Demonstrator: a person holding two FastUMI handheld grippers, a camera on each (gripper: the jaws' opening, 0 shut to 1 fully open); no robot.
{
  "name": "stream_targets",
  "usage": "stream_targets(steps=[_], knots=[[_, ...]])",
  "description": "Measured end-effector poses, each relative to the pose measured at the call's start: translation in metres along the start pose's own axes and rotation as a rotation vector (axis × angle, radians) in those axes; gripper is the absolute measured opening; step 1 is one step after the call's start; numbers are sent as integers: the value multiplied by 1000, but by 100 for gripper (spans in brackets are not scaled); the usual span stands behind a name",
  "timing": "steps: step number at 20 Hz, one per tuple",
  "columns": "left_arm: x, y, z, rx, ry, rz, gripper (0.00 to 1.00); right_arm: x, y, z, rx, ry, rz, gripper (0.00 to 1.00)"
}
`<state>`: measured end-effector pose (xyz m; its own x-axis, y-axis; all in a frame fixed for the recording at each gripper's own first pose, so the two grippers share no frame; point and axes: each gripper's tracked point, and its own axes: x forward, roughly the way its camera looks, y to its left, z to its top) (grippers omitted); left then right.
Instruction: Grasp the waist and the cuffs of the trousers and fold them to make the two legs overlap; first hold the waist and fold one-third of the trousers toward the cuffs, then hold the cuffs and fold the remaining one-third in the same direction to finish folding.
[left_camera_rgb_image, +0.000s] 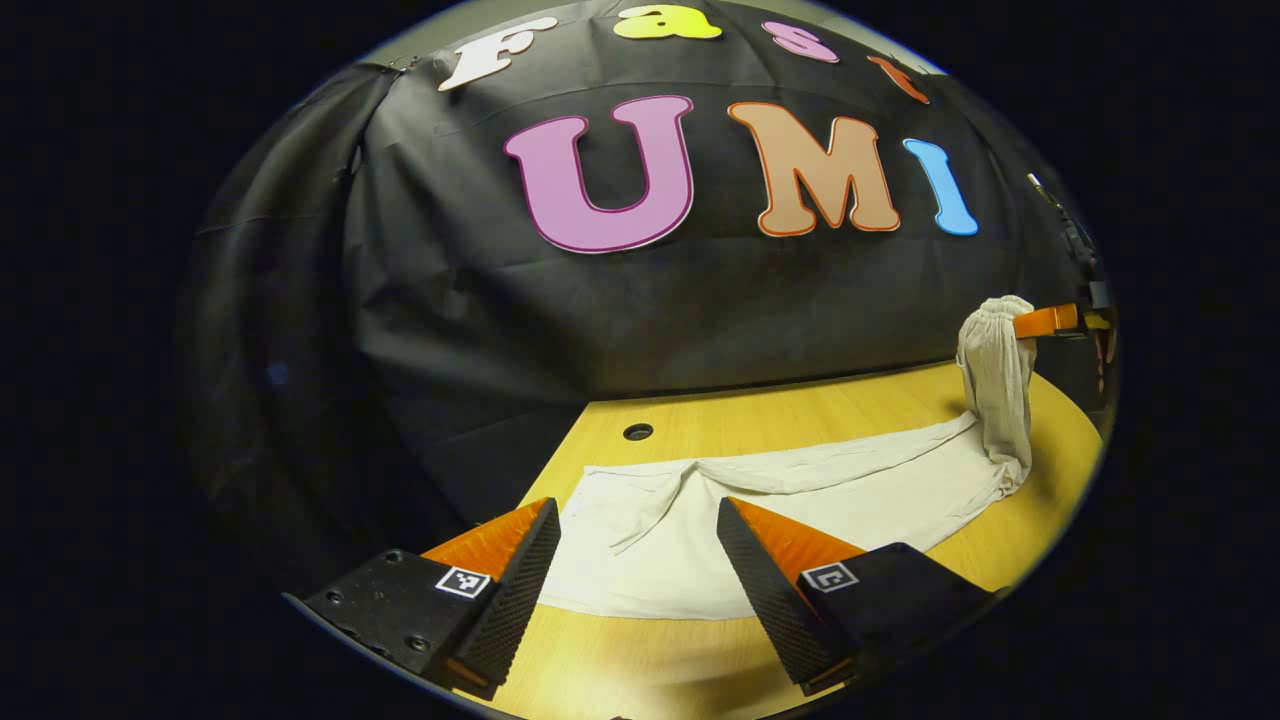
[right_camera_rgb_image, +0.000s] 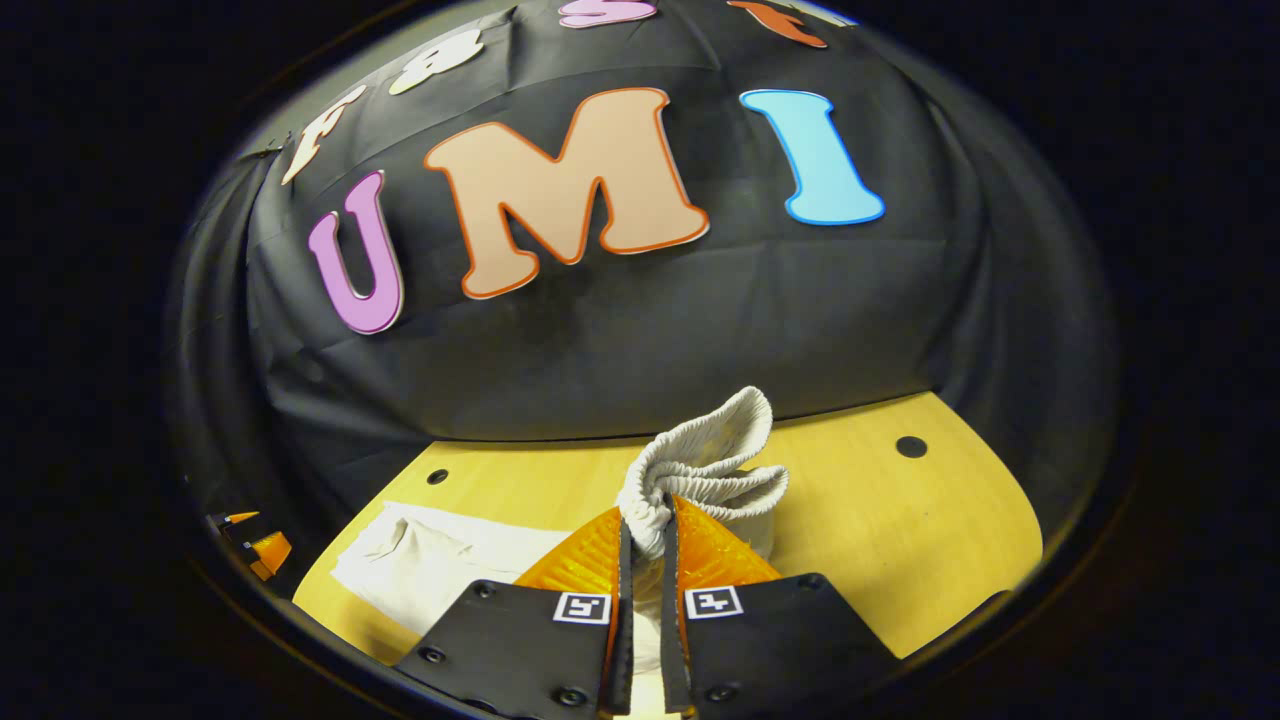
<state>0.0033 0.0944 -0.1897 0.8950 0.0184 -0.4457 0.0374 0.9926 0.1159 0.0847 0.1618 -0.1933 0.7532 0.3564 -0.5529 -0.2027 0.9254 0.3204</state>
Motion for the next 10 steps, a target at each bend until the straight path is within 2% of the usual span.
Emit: stream_targets(steps=[6, 10], knots=[[7, 21, 2, 18, 15, 22, 96, 15, 63, -51, -87, 92, 121, 13], [1, 38, -8, 26, 22, 32, 96, 29, 75, -100, -118, 192, 148, 13]])
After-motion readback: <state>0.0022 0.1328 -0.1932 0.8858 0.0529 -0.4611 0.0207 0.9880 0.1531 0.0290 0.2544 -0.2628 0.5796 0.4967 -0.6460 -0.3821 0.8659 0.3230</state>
